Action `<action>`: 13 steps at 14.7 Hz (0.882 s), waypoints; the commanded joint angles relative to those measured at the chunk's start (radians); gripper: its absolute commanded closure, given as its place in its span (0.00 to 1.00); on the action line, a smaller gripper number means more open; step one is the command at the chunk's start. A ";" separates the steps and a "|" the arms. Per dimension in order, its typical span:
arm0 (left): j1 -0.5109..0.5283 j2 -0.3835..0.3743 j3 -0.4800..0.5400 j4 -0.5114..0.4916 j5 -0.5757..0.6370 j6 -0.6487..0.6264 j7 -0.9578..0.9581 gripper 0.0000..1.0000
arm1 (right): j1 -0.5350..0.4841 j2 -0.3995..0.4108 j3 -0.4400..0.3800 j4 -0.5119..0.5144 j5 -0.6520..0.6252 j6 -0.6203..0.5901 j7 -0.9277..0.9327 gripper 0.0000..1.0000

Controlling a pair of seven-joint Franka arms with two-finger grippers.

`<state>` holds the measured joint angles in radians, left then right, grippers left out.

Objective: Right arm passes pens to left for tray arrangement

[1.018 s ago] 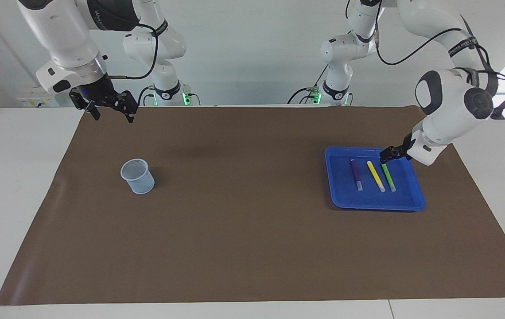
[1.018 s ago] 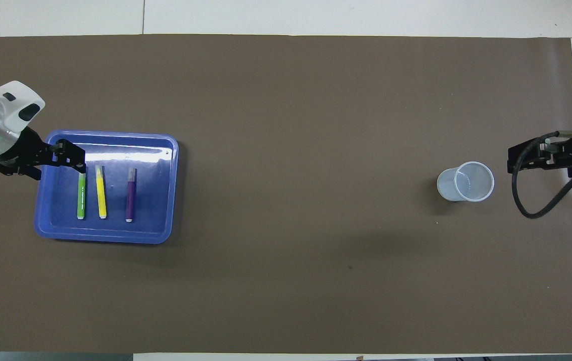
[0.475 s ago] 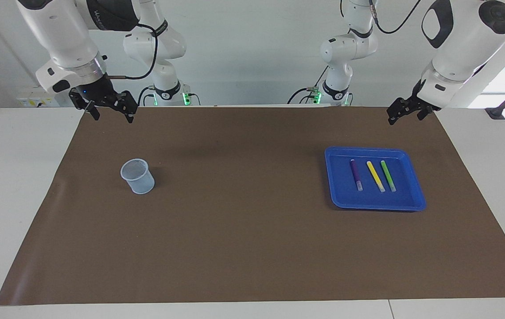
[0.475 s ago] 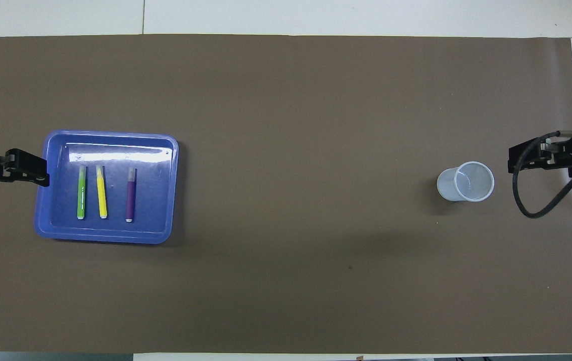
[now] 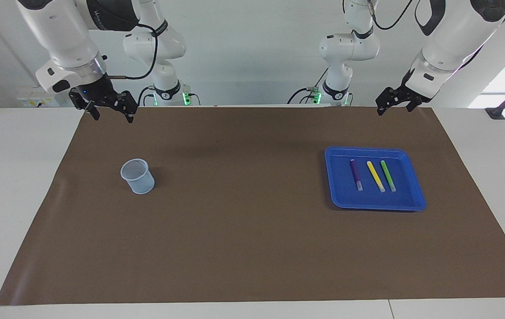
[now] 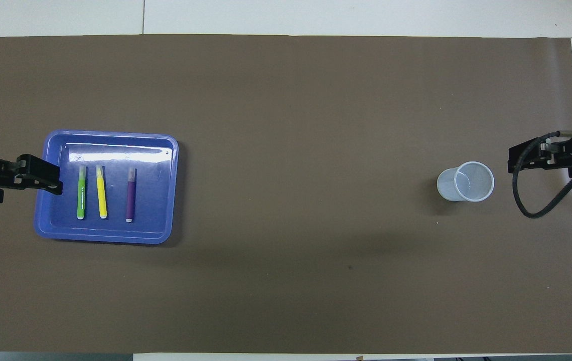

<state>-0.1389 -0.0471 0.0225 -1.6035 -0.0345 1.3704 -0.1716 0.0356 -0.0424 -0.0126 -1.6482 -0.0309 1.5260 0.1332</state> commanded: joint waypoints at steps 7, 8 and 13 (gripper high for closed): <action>-0.056 0.042 0.047 0.031 -0.011 0.044 -0.002 0.00 | -0.003 -0.011 -0.003 -0.005 0.000 -0.009 -0.014 0.00; -0.056 0.042 0.040 0.031 -0.011 0.042 -0.002 0.00 | -0.003 -0.011 -0.003 -0.005 0.000 -0.009 -0.014 0.00; -0.028 0.029 0.011 0.030 -0.013 0.041 -0.002 0.00 | -0.003 -0.011 -0.003 -0.005 0.000 -0.009 -0.012 0.00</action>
<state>-0.1782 -0.0105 0.0421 -1.5777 -0.0387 1.4032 -0.1730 0.0356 -0.0424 -0.0127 -1.6482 -0.0309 1.5260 0.1332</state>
